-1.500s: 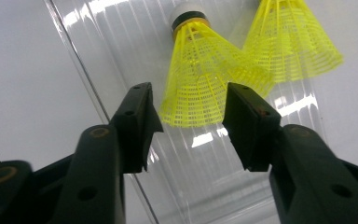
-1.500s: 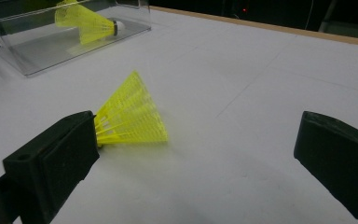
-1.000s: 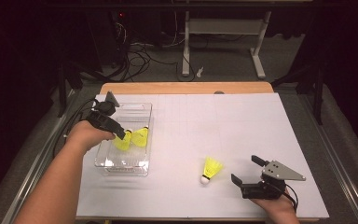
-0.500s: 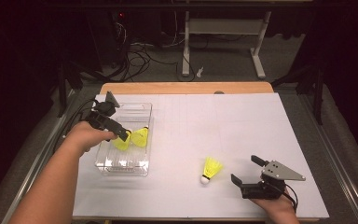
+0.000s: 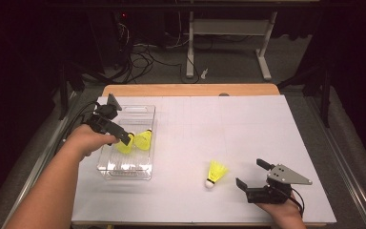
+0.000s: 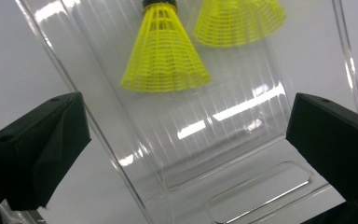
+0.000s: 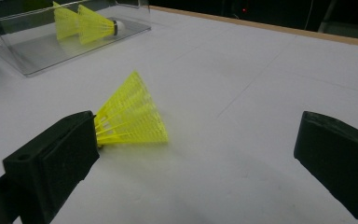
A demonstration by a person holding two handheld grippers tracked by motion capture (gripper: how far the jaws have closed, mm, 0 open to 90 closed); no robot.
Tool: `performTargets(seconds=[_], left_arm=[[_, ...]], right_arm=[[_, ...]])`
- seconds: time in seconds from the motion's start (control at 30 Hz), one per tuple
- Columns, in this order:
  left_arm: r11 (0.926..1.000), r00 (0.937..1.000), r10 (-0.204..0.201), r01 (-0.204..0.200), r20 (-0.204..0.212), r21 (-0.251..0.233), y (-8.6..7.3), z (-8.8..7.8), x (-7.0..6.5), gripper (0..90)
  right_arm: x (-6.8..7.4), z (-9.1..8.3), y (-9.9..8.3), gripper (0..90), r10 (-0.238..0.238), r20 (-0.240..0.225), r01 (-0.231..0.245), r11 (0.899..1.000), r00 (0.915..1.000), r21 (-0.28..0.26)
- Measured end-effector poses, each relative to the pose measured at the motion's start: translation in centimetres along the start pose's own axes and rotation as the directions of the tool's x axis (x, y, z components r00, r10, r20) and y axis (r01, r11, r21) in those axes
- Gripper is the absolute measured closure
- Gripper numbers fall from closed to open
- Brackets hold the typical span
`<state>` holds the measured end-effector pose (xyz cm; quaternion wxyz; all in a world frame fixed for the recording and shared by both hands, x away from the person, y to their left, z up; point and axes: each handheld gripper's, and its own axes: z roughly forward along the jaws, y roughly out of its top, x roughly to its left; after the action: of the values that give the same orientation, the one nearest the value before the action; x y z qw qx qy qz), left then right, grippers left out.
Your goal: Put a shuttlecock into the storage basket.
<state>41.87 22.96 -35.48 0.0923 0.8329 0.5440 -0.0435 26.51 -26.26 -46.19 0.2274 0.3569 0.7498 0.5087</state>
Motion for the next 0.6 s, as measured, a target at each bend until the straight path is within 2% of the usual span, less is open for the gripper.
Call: performTargets(seconds=[0.33, 0.6], left_arm=[[0.9981, 0.9985, 0.053, -0.053, -0.009, 0.032, 0.4, 0.9, -1.7, 0.6], [0.9935, 0.9948, 0.101, -0.101, -0.007, 0.052, 0.7, 1.5, -3.1, 0.6]], right_arm=[[0.1, 0.1, 0.0, 0.3, 0.001, -0.001, -0.001, 1.0, 1.0, 0.004], [0.0, 0.0, -0.1, 0.3, 0.001, 0.0, -0.001, 1.0, 1.0, 0.004]])
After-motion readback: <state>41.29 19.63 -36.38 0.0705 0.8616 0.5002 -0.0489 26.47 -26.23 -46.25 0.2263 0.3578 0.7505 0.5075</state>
